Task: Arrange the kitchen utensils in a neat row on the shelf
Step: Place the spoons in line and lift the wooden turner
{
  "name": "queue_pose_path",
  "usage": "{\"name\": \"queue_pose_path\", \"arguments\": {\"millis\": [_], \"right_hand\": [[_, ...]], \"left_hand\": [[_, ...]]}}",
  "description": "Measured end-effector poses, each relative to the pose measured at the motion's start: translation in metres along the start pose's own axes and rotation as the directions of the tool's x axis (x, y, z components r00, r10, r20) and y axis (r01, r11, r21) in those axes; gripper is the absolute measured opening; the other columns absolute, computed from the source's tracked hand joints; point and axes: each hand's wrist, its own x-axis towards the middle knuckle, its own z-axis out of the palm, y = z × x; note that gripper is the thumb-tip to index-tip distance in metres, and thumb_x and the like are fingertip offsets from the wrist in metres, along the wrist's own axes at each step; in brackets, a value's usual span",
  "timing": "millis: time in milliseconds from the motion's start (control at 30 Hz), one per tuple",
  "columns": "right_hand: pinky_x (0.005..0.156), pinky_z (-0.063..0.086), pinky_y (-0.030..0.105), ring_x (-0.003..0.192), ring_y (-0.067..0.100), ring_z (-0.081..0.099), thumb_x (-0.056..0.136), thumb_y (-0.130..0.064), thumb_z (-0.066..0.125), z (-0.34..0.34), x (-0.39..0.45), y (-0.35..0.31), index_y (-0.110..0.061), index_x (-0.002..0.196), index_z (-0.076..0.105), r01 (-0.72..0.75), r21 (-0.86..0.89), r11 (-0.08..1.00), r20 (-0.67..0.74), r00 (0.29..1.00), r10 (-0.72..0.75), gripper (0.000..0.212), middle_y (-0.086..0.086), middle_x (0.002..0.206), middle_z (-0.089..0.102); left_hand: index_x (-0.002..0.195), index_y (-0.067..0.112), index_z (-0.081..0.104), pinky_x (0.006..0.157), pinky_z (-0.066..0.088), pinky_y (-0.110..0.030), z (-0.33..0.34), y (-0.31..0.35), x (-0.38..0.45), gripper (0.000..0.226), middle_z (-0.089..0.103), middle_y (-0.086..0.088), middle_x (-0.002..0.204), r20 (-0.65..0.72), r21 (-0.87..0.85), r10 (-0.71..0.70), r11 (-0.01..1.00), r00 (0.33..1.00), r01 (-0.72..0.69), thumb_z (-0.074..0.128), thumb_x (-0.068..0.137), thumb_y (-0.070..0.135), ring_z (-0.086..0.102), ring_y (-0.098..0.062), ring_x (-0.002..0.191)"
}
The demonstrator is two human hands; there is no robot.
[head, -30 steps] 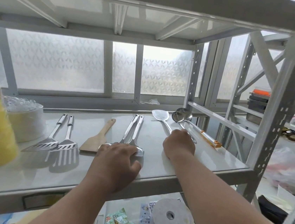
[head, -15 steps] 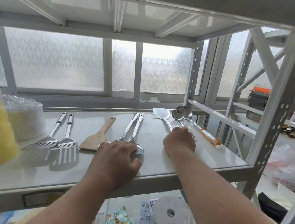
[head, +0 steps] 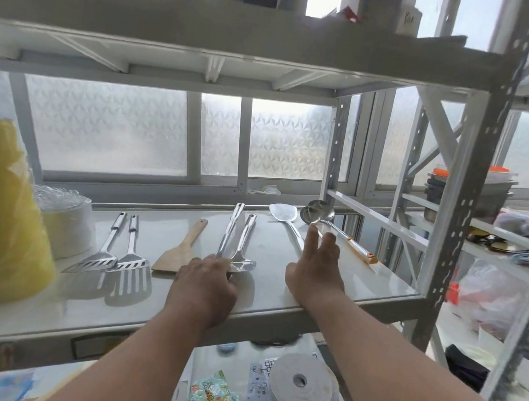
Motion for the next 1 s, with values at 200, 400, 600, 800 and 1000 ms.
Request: {"name": "queue_pose_path", "arguments": {"millis": [200, 400, 600, 800, 1000], "right_hand": [[0.114, 0.031, 0.045, 0.137, 0.038, 0.028, 0.088, -0.022, 0.053, -0.025, -0.048, 0.015, -0.018, 0.152, 0.018, 0.006, 0.049, 0.999, 0.144, 0.989, -0.013, 0.073, 0.018, 0.149, 0.022], [0.115, 0.034, 0.045, 0.138, 0.037, 0.032, 0.084, -0.026, 0.058, -0.051, -0.063, 0.013, -0.022, 0.15, 0.023, 0.073, 0.022, 0.997, 0.179, 0.981, -0.075, 0.075, 0.016, 0.146, 0.032], [0.121, 0.028, 0.048, 0.15, 0.036, 0.021, 0.085, -0.039, 0.065, -0.07, -0.06, -0.008, -0.034, 0.159, 0.005, 0.205, 0.022, 0.978, 0.079, 0.975, -0.207, 0.096, 0.014, 0.162, 0.019], [0.126, 0.015, 0.047, 0.156, 0.035, 0.005, 0.087, -0.057, 0.068, -0.099, -0.048, -0.022, -0.032, 0.162, -0.009, 0.343, -0.197, 0.918, -0.022, 0.935, -0.354, 0.111, 0.014, 0.17, 0.001], [0.111, 0.04, 0.053, 0.133, 0.036, 0.049, 0.087, -0.037, 0.072, -0.113, -0.041, -0.008, -0.029, 0.152, 0.03, 0.36, -0.295, 0.885, -0.11, 0.908, -0.405, 0.078, 0.007, 0.146, 0.048]], "left_hand": [[0.122, 0.02, 0.065, 0.091, 0.049, -0.04, -0.024, 0.017, -0.031, 0.033, 0.076, -0.009, 0.113, -0.102, 0.264, 0.182, 0.953, 0.978, -0.15, 0.04, 0.102, 0.012, 0.069, -0.034, 0.109], [0.12, 0.017, 0.064, 0.079, 0.054, -0.043, -0.065, 0.016, -0.056, 0.02, 0.077, -0.016, 0.1, -0.354, -0.029, 0.15, 0.985, 0.923, -0.171, 0.048, 0.108, 0.02, 0.074, -0.041, 0.094], [0.065, 0.024, 0.06, 0.056, 0.041, -0.022, -0.132, 0.017, -0.065, 0.037, 0.065, 0.007, 0.069, -0.391, -0.728, -0.254, 0.674, 0.885, -0.128, 0.061, 0.1, 0.014, 0.067, -0.025, 0.074], [0.086, 0.021, 0.085, 0.072, 0.064, -0.041, -0.14, -0.028, -0.046, 0.011, 0.08, -0.004, 0.088, -0.102, -0.956, -0.377, 0.294, 0.92, 0.014, 0.076, 0.082, 0.026, 0.075, -0.032, 0.09], [0.105, 0.003, 0.079, 0.096, 0.062, -0.051, -0.15, -0.056, -0.04, 0.02, 0.082, -0.013, 0.102, 0.06, -0.993, -0.356, 0.074, 0.933, 0.092, 0.082, 0.092, 0.019, 0.079, -0.032, 0.098]]}}
